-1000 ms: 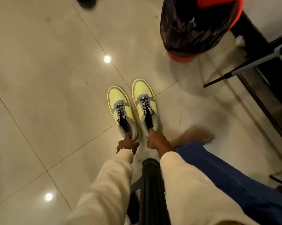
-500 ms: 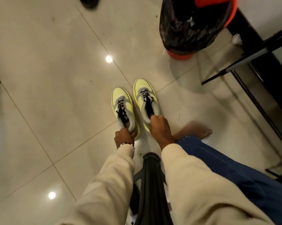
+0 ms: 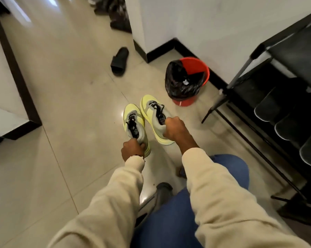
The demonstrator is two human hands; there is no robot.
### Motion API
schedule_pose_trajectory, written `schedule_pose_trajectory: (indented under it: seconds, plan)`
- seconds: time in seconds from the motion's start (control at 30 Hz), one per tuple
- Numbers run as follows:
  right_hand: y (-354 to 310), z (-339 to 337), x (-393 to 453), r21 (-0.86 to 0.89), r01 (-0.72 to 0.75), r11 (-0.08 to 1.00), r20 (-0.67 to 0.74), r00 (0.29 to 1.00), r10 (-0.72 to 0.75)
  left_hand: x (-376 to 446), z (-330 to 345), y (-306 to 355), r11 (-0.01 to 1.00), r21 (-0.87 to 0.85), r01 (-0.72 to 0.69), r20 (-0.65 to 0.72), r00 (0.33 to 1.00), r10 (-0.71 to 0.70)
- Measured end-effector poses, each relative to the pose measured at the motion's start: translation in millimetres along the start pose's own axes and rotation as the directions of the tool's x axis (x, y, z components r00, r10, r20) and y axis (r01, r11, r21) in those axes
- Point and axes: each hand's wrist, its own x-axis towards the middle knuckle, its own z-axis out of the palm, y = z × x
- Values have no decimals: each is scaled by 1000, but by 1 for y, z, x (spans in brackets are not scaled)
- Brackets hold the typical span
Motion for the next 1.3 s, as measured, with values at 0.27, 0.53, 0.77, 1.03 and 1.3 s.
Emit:
schedule_pose_trajectory:
  seconds: [0.27,0.53,0.77,1.03,1.3]
  plan:
    - [8,-88,-88,54,64,996,-337,941,-42,-57,-87,55,963,38,-266,-309,913,265]
    - [57,-165,-171,108,-32,994,-598,797,91,-106,-132,149,796,95,-598,-411,705,579]
    - [111,-220,-222,159,-239,958,-728,627,277,-150,-146,244,585,149,-797,-354,510,784]
    - [171,-244,-229,264,-414,871,-722,514,463,-193,-132,346,365,255,-895,-188,325,927]
    - [209,-251,-210,261,-513,818,-675,508,535,-199,-96,408,297,353,-887,-116,274,955]
